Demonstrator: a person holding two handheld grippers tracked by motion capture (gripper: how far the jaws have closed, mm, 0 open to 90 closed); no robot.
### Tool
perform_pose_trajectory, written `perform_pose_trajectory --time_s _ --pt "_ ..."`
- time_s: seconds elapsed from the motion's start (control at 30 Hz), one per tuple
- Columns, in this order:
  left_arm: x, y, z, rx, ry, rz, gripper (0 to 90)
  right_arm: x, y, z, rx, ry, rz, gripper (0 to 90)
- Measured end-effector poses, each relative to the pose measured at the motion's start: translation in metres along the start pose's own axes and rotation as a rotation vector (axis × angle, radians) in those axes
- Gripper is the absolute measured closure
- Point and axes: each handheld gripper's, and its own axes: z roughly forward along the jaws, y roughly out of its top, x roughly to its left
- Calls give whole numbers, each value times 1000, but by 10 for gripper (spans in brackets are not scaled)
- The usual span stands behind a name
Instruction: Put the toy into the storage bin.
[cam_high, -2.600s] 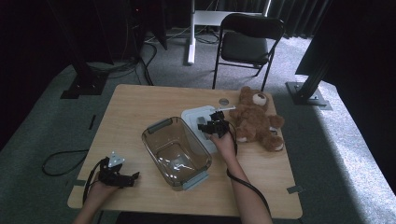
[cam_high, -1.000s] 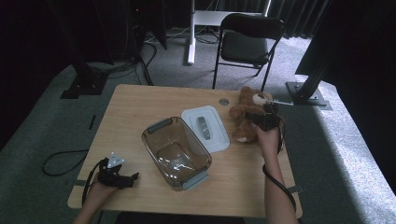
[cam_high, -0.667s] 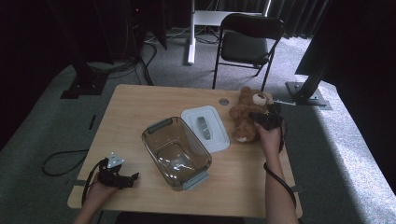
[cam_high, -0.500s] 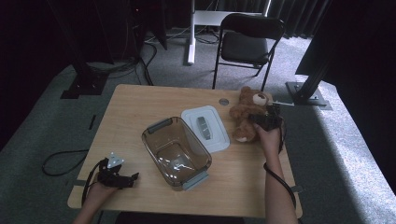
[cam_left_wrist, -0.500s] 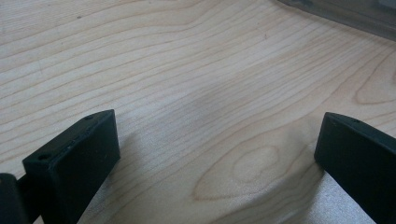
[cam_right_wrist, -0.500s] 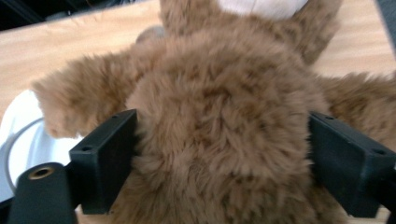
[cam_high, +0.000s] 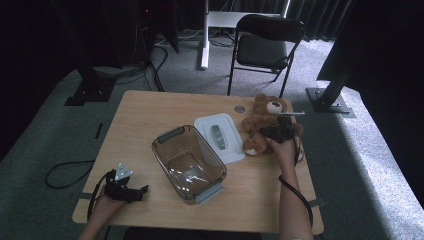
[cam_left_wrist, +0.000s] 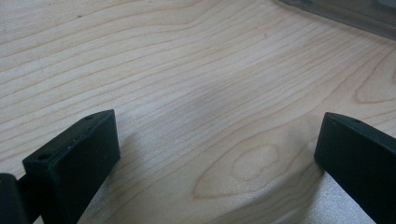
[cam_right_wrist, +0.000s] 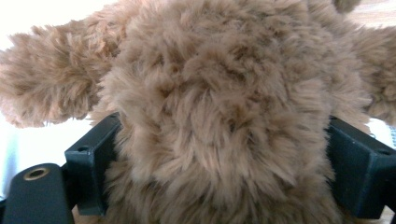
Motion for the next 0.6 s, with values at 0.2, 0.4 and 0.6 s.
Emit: perform_pose_trajectory --time_s 0.2,0.4,0.6 --pt "0 0 0 0 0 0 5 0 -3 -2 -16 5 -28 232" --pt "0 0 0 0 0 0 5 1 -5 -5 -47 -6 -40 435" --pt "0 0 0 0 -1 1 5 -2 -2 -19 -95 -2 -15 607"
